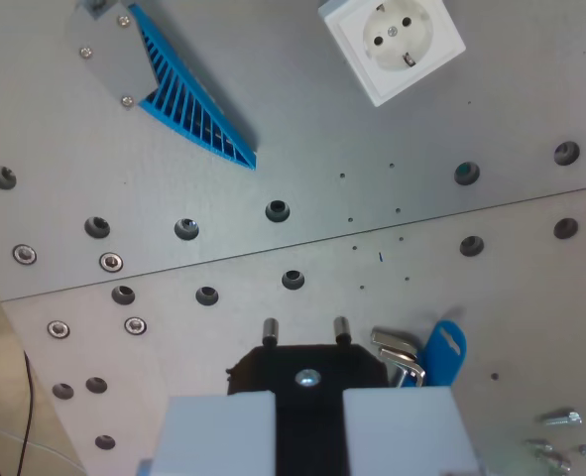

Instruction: Move above the white socket

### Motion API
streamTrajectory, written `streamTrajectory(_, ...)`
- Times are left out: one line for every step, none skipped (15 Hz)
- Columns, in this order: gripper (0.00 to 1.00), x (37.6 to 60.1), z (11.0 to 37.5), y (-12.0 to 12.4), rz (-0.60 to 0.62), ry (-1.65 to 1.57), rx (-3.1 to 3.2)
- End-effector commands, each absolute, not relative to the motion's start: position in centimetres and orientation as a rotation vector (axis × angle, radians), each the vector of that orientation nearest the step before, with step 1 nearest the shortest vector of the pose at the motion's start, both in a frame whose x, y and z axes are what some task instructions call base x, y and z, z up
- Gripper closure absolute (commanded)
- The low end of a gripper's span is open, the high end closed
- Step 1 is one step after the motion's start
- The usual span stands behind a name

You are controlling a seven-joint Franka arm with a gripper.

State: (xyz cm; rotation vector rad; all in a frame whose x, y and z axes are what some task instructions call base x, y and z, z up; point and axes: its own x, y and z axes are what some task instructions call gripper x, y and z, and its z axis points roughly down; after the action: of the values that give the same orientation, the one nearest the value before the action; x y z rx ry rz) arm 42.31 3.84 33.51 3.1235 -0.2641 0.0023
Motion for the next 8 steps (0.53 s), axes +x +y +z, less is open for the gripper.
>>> streamTrajectory(1.00, 42.4, 32.9, 3.6, 0.018, -0.187, 3.132)
streamTrajectory(1.00, 42.4, 32.8, 3.6, 0.024, -0.175, 3.133)
streamTrajectory(1.00, 42.4, 32.6, 3.5, 0.030, -0.165, 3.134)
streamTrajectory(1.00, 42.5, 32.4, 3.4, 0.038, -0.153, 3.135)
streamTrajectory(1.00, 42.5, 32.2, 3.3, 0.044, -0.139, 3.136)
streamTrajectory(1.00, 42.6, 31.9, 3.2, 0.051, -0.120, 3.138)
streamTrajectory(1.00, 42.6, 31.6, 3.1, 0.056, -0.099, 3.139)
streamTrajectory(1.00, 42.6, 31.3, 3.0, 0.061, -0.085, 3.139)
